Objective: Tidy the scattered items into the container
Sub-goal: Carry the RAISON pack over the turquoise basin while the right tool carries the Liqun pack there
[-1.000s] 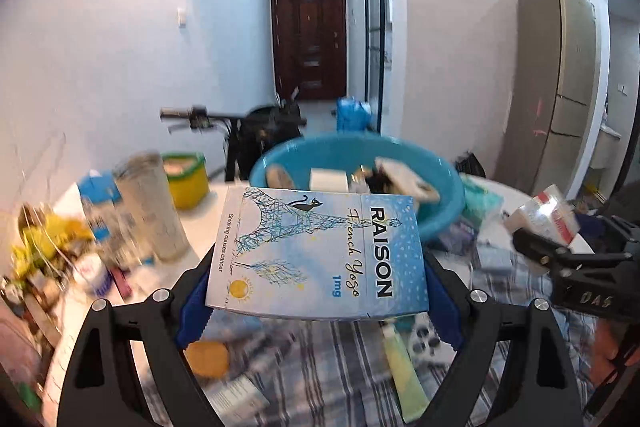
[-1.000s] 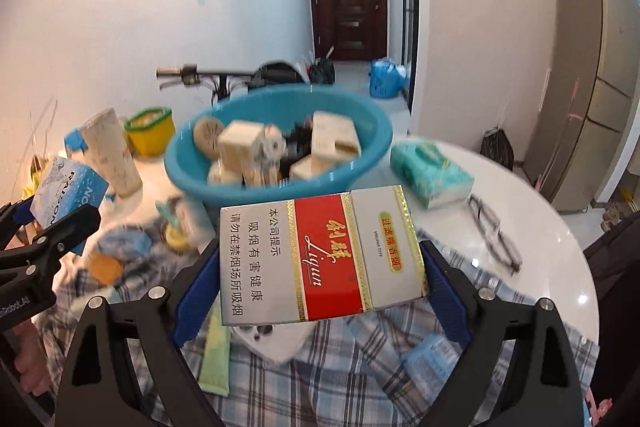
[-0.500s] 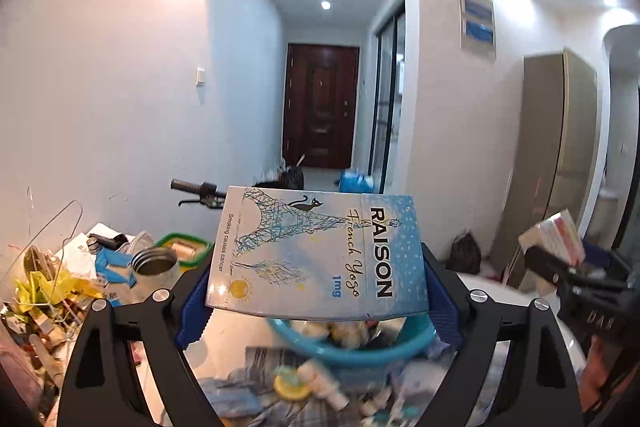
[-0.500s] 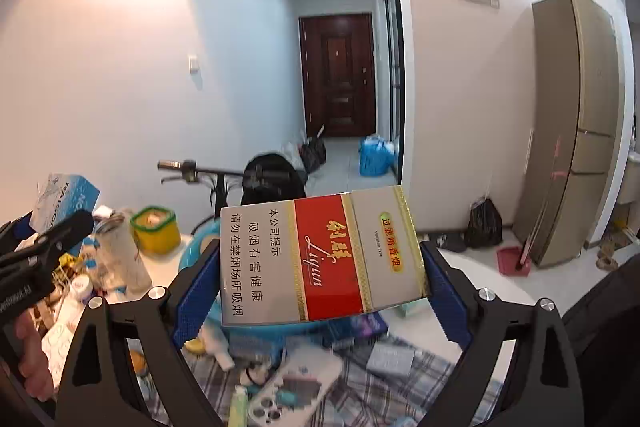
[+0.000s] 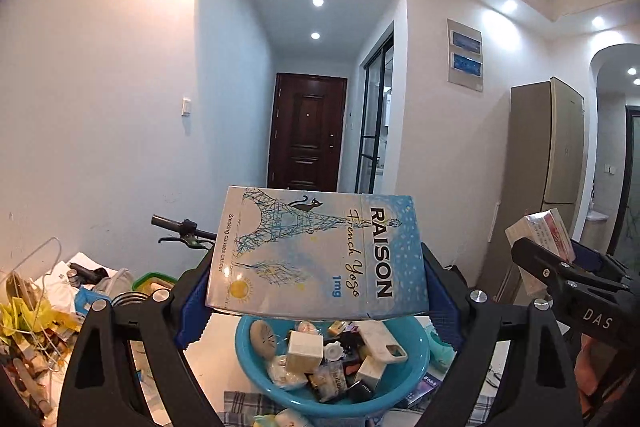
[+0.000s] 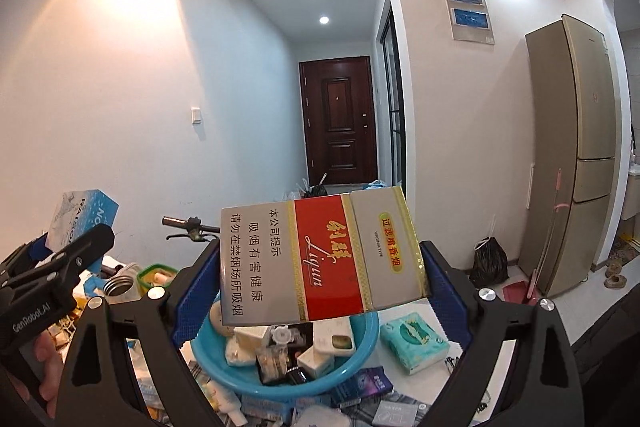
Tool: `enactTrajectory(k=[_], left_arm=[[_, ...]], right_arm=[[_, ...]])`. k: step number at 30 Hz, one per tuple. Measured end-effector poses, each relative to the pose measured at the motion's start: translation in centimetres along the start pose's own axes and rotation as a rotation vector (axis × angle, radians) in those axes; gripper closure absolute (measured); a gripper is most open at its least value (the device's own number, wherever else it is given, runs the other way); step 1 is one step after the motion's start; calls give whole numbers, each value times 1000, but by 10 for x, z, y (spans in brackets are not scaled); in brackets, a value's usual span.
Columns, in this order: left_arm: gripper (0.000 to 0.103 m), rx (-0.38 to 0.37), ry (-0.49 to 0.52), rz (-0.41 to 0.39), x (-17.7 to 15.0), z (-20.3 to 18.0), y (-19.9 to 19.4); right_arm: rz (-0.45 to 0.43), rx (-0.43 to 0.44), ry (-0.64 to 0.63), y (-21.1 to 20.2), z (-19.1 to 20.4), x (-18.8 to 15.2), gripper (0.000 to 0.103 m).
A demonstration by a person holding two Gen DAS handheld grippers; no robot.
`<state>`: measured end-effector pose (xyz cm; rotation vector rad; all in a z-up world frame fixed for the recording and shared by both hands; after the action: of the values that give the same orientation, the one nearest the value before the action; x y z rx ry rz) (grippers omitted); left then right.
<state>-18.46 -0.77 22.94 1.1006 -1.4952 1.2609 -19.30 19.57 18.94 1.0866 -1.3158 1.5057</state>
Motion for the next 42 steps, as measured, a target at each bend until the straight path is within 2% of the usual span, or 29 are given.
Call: enactTrajectory(k=[4, 8, 17, 22, 28, 35, 38, 42], left_arm=[[13, -16, 1, 20, 3, 0, 20], [13, -8, 27, 4, 7, 0, 34], [13, -19, 17, -19, 14, 1, 66], [13, -36, 6, -13, 11, 3, 86], [13, 2, 7, 0, -2, 14, 101], [13, 32, -18, 14, -5, 30, 113], [13, 10, -38, 35, -7, 34, 120], [13, 27, -31, 50, -11, 34, 130]], right_arm=[[-5, 4, 3, 9, 0, 3, 11], [-16, -4, 0, 18, 4, 5, 11], [-51, -22, 29, 53, 2, 16, 11], [-42, -27, 49, 76, -1, 18, 11], [-69, -46, 31, 87, 4, 19, 11], [-23, -47, 3, 110, 10, 5, 11], [4, -51, -15, 121, 11, 0, 11], [50, -33, -3, 136, 6, -8, 11]])
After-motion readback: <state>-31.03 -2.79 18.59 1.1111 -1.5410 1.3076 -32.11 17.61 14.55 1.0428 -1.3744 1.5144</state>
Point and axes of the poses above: each gripper's, at about its wrist camera, not at the fingertips, and y roughly the way its jaws point, z to its left, x to its top, the point moved 5 cm from there along y, roughly the way its jaws point, and after that the axes turned 3 degrees about z, right-handed, at the moved point
